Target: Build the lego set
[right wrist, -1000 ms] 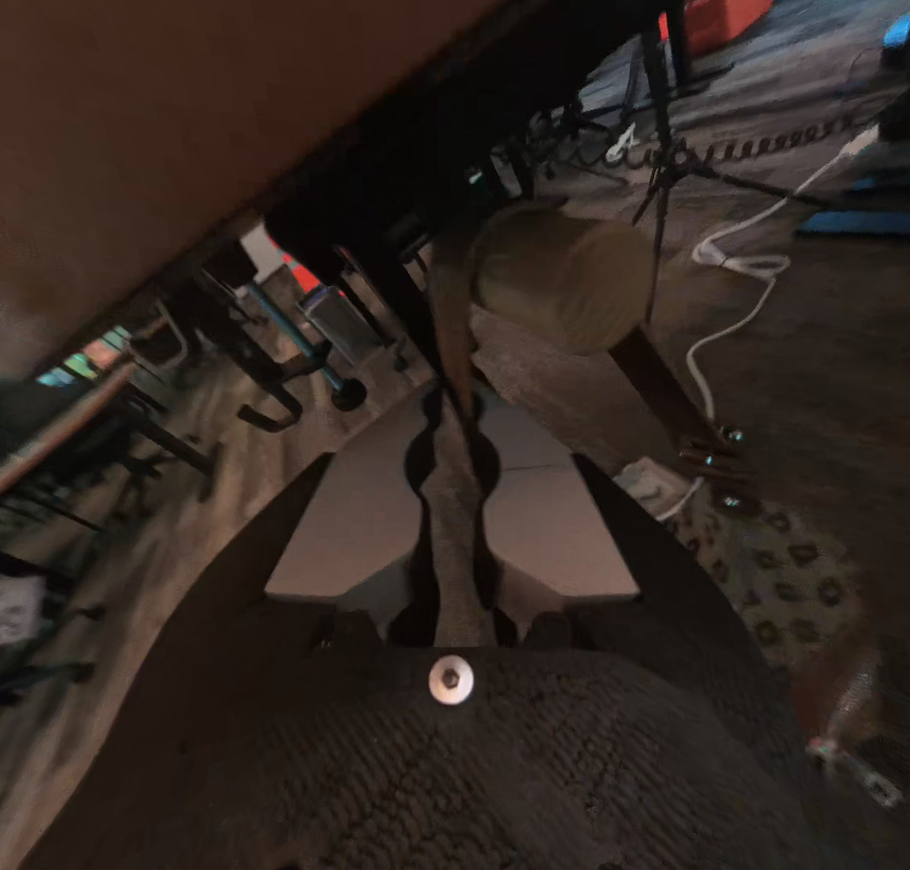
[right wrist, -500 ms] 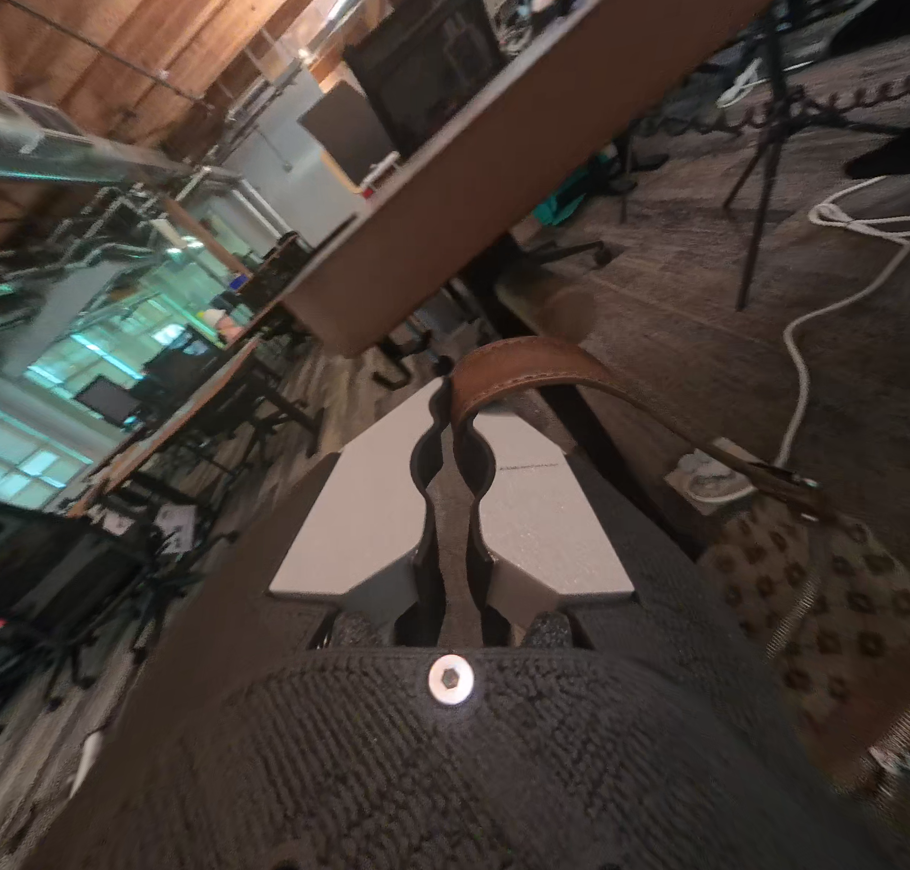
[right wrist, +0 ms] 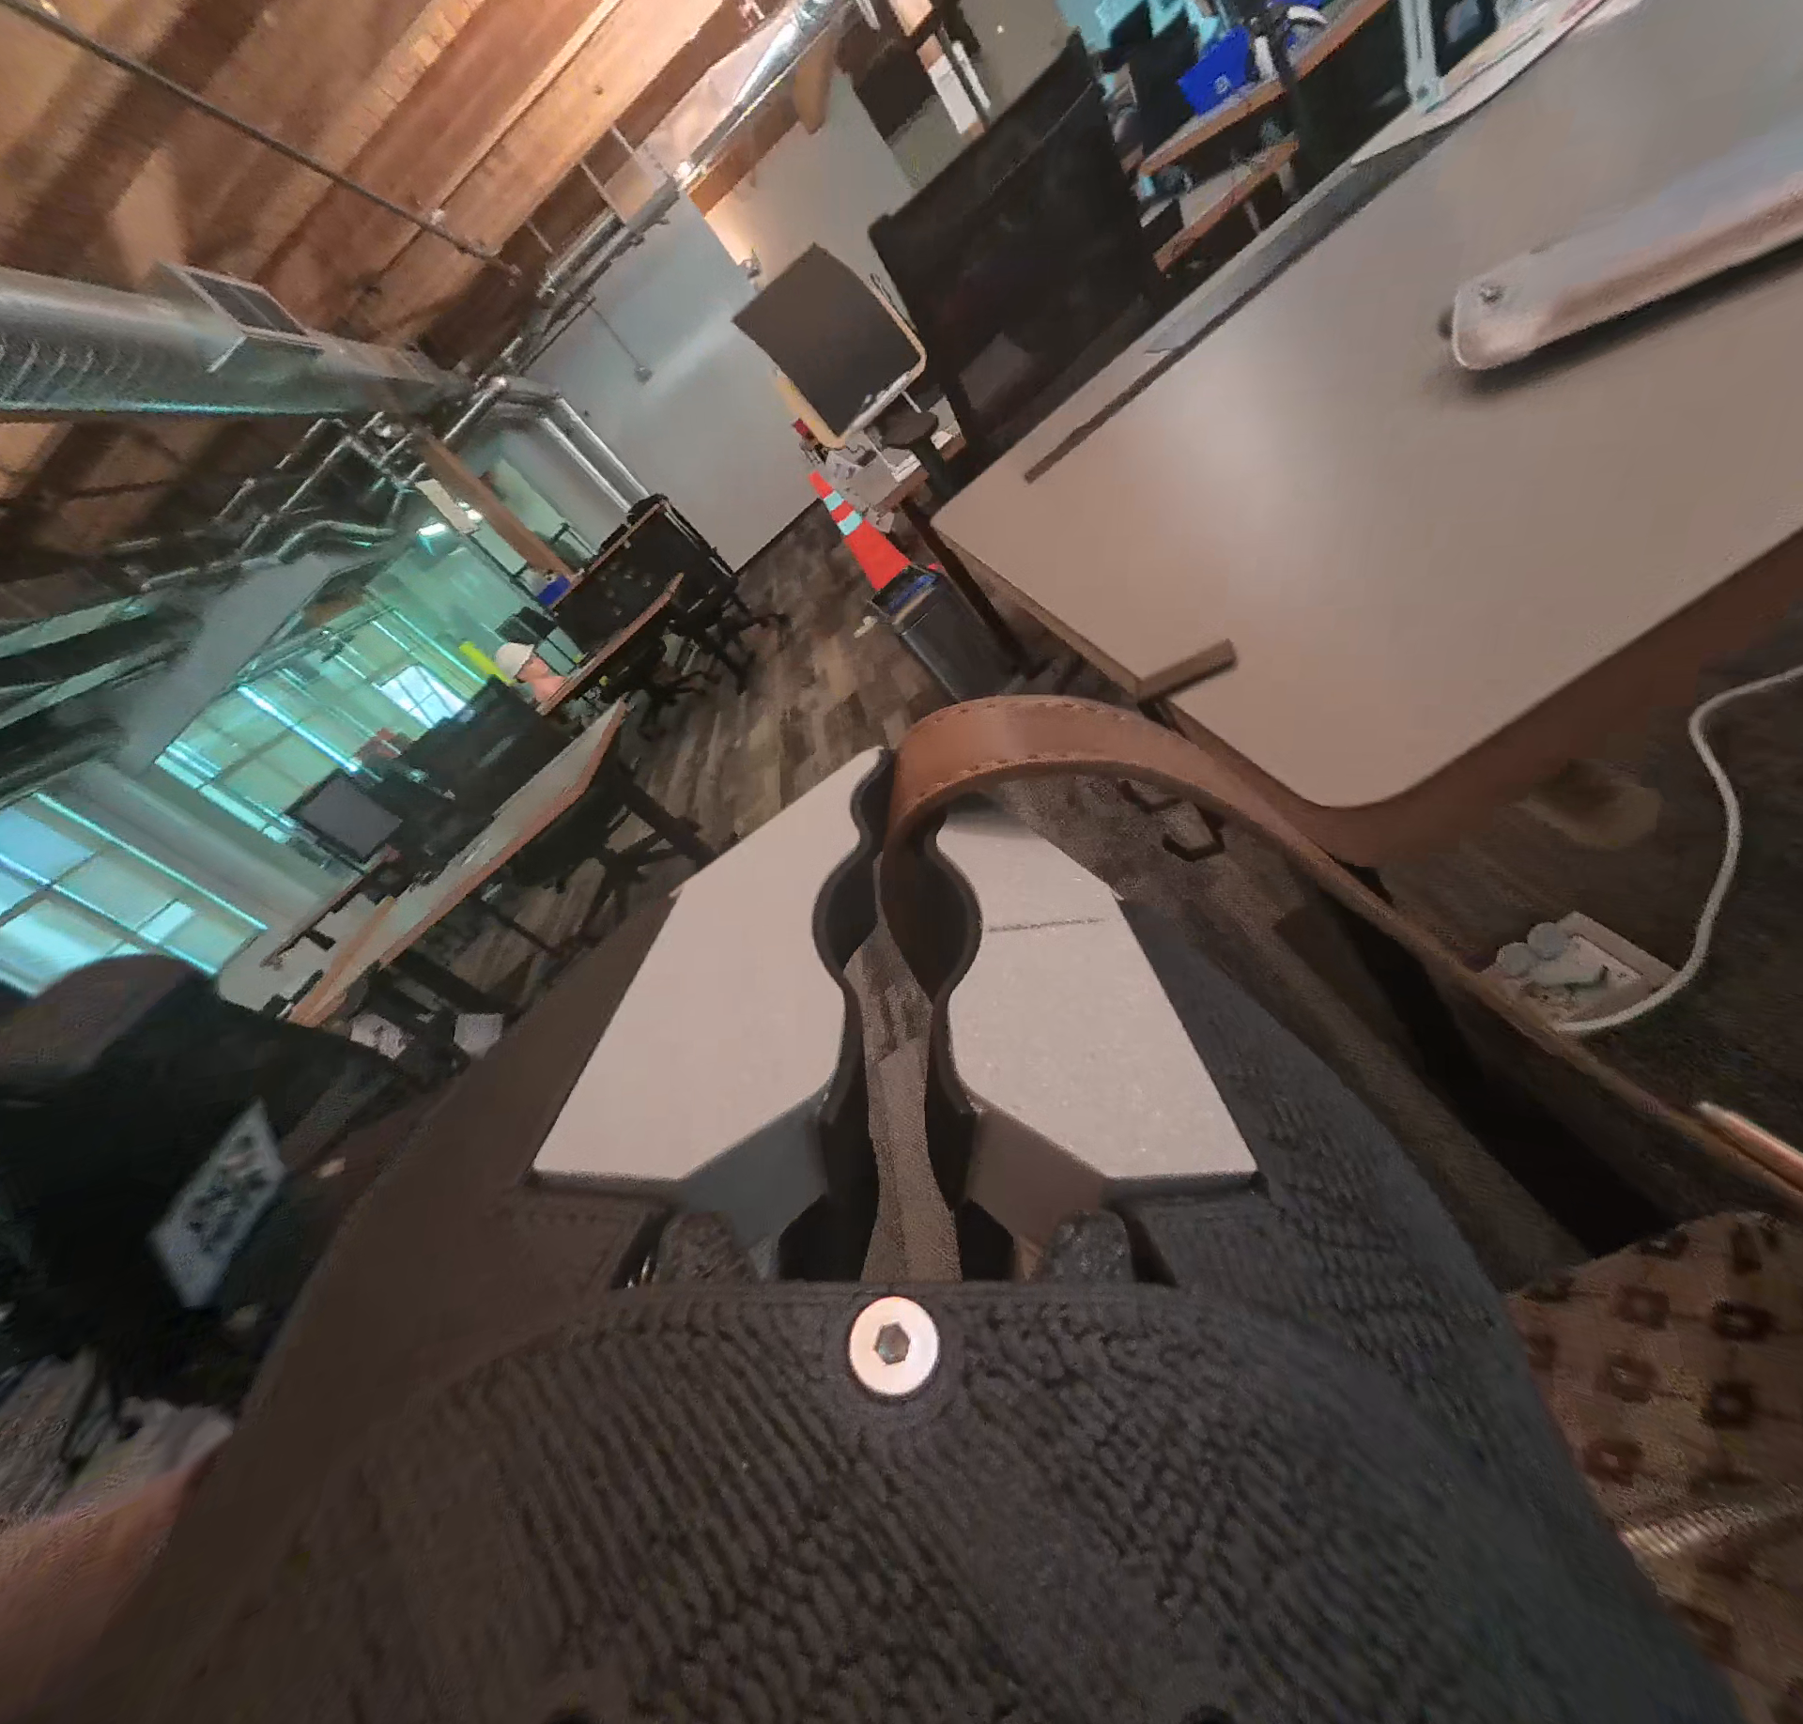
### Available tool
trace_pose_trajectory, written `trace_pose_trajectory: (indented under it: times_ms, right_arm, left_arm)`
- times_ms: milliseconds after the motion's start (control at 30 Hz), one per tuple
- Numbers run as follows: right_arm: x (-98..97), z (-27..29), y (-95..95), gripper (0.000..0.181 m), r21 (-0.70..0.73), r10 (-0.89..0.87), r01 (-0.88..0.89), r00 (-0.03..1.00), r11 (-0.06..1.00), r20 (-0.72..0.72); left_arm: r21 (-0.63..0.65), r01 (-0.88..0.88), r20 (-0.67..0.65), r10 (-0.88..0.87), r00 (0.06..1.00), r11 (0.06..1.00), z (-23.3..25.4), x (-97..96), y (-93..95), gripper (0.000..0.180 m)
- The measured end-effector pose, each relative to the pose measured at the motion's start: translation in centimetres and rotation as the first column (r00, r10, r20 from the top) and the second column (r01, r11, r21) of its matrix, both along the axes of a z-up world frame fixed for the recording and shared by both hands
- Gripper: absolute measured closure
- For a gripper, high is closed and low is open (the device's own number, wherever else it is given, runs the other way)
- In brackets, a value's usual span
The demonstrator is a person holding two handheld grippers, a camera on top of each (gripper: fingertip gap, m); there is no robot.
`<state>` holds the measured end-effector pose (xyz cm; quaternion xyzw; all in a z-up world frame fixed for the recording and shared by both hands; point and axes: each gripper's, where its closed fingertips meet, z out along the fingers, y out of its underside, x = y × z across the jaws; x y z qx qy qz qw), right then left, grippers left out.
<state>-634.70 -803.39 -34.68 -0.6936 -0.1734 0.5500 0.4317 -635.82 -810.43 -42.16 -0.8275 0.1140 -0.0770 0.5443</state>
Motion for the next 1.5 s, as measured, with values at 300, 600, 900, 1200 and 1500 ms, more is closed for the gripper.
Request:
trace_pose_trajectory:
  times_ms: [300, 600, 900, 1200, 1500]
  right_arm:
    - [-2.1, 10.4, -6.4, 0.181, 0.049, -0.028, 0.029, 0.999, 0.998, -0.027]
    - [-3.9, 16.3, -9.6, 0.179, 0.182, -0.026, 0.062, 0.981, 0.981, -0.194]
    - [-1.8, 15.0, -18.5, 0.136, 0.360, 0.089, -0.013, 0.977, 0.933, -0.195]
    - [-9.6, 5.0, -16.9, 0.066, 0.343, 0.034, -0.086, 0.987, 0.935, 0.155]
    - [-15.7, 0.8, -13.9, 0.161, 0.202, 0.319, -0.371, 0.914, 0.906, 0.251]
  left_arm:
    - [0.338, -0.014, -0.233, 0.098, 0.968, 0.941, 10.1, 0.7, 2.0, 0.125]
    - [0.481, 0.047, -0.537, 0.252, 0.805, 0.876, 18.9, -4.5, -1.7, 0.180]
    - [0.445, 0.056, -0.631, 0.269, 0.727, 0.894, 21.8, -10.1, -3.1, 0.180]
    - [0.382, 0.091, -0.713, 0.231, 0.662, 0.920, 21.6, -13.2, -1.8, 0.180]
    - [0.325, 0.188, -0.681, 0.092, 0.726, 0.927, 18.8, -18.6, 3.0, 0.180]
